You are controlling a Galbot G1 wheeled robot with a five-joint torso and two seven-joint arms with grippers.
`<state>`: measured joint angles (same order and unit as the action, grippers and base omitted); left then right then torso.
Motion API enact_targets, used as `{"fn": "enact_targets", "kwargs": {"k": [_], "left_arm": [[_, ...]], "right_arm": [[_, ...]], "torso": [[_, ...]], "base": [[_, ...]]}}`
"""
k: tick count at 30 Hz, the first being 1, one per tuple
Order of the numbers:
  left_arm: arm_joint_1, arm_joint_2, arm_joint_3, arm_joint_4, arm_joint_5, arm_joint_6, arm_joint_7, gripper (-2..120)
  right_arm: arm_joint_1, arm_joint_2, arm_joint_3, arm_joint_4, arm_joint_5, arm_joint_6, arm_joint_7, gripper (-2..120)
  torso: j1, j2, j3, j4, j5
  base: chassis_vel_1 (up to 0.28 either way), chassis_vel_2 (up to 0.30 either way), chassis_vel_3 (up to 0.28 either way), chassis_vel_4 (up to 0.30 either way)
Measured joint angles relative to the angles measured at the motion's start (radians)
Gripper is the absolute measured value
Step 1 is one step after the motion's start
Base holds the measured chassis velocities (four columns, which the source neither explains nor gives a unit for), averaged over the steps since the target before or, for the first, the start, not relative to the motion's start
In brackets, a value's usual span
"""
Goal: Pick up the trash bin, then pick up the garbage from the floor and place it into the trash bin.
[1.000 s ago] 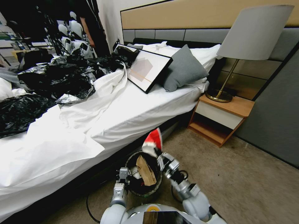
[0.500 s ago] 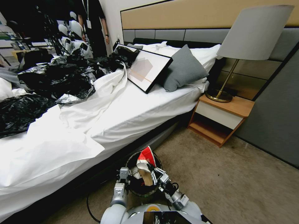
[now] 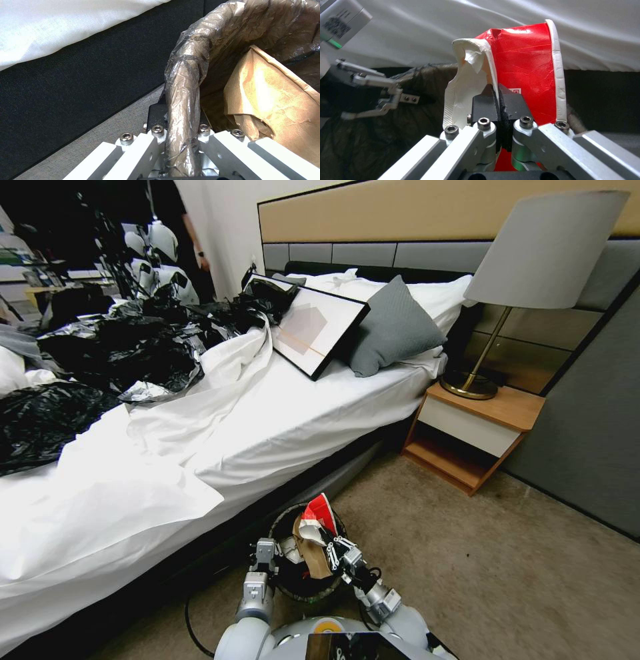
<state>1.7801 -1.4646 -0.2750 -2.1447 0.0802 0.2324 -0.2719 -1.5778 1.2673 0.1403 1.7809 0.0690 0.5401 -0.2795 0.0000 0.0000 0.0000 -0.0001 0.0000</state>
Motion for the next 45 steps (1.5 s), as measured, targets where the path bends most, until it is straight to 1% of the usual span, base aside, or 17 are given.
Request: {"fn": "enact_targets", "kwargs": {"k": [1,4,6,8,11,12,13,16,17,21,23,25,34,37,39,40,45], "left_arm": [[0.0,0.0,0.0,0.0,0.0,0.0,0.0,1],[-0.001,-0.001,0.001,0.0,0.0,0.0,0.0,1],[-0.001,-0.001,0.001,0.0,0.001,0.0,0.0,1],[-0.002,-0.002,0.001,0.002,0.001,0.0,0.0,1],[-0.003,-0.002,0.001,0.002,0.001,0.0,0.0,1],[-0.004,-0.002,0.001,0.002,0.001,0.0,0.0,1],[-0.004,-0.002,0.001,0.002,0.001,0.0,0.0,1],[-0.007,-0.002,0.001,0.002,0.001,0.0,-0.001,1],[-0.007,-0.002,0.001,0.002,0.001,0.0,-0.001,1],[-0.009,-0.003,0.002,0.006,0.001,0.0,-0.001,1],[-0.009,-0.003,0.002,0.007,0.001,0.0,-0.001,1],[-0.011,-0.003,0.002,0.008,0.0,0.0,-0.001,1],[-0.012,-0.002,0.003,0.014,0.001,0.0,-0.001,1],[-0.008,0.0,0.005,0.014,0.002,0.0,-0.001,1],[-0.008,0.0,0.005,0.014,0.002,0.0,-0.001,1],[-0.003,0.006,0.005,0.012,0.002,0.0,-0.002,1],[0.007,0.014,0.001,0.007,0.003,0.0,-0.001,1]], "right_arm": [[0.0,0.0,0.0,0.0,0.0,0.0,0.0,6],[-0.006,-0.002,-0.004,0.004,-0.005,0.002,-0.001,19],[-0.008,-0.002,-0.006,0.007,-0.007,0.002,-0.001,22],[-0.012,-0.001,-0.012,0.008,-0.012,0.005,-0.001,34],[-0.016,-0.001,-0.016,0.008,-0.017,0.007,-0.001,40],[-0.02,-0.001,-0.019,0.006,-0.021,0.01,-0.001,48],[-0.02,-0.001,-0.019,0.006,-0.021,0.01,-0.001,48],[-0.022,0.0,-0.019,0.004,-0.024,0.011,-0.002,61],[-0.022,0.0,-0.019,0.004,-0.024,0.011,-0.002,61],[-0.025,0.001,-0.019,0.004,-0.026,0.012,-0.002,80],[-0.025,0.001,-0.019,0.004,-0.027,0.012,-0.002,84],[-0.029,0.001,-0.019,0.008,-0.029,0.013,-0.001,96],[-0.038,0.001,-0.011,0.068,-0.038,0.028,0.011,100],[-0.029,0.003,0.018,0.147,-0.041,0.033,0.035,100],[-0.028,0.003,0.019,0.153,-0.041,0.033,0.039,100],[-0.019,0.005,0.035,0.207,-0.04,0.028,0.074,100],[-0.01,0.01,0.066,0.29,-0.029,0.0,0.125,100]], "torso": [[0.0,0.0,0.0,0.0,0.0],[0.0,0.0,0.0,0.0,0.0],[0.0,0.0,0.0,0.0,0.0],[0.0,0.0,0.0,0.0001,0.0],[0.0,0.0,0.0,0.0,0.0],[0.0,0.0,0.0,0.0001,0.0001],[0.0,0.0,0.0,0.0001,0.0001],[0.0,0.0,0.0,0.0002,-0.0002],[0.0,0.0,0.0,0.0002,-0.0002],[0.0,0.0,0.0,0.0003,-0.0003],[0.0,0.0,0.0,0.0003,-0.0002],[0.0,0.0,0.0,0.0002,0.0],[0.0,0.0,0.0,-0.0002,0.0003],[0.0,0.0,0.0,-0.0001,0.0002],[0.0,0.0,0.0,-0.0001,0.0001],[0.0,0.0,0.0,-0.0001,0.0],[0.0,0.0,0.0,-0.0001,0.0]], "base": [[0.0,0.0,0.0,0.0],[0.0,0.0,0.0,0.0],[0.0,0.0,0.0,0.0],[0.0,0.0,0.0,0.0],[0.0,0.0,0.0,0.0],[0.0,0.0,0.0,0.0],[0.0,0.0,0.0,0.0],[0.0,0.0,0.0,0.0],[0.0,0.0,0.0,0.0],[0.0,0.0,0.0,0.0],[0.0,0.0,0.0,0.0],[0.0,0.0,0.0,0.0],[0.0,0.0,0.0,0.0],[0.0,0.0,0.0,0.0],[0.0,0.0,0.0,0.0],[0.0,0.0,0.0,0.0],[0.0,0.0,0.0,0.0]]}}
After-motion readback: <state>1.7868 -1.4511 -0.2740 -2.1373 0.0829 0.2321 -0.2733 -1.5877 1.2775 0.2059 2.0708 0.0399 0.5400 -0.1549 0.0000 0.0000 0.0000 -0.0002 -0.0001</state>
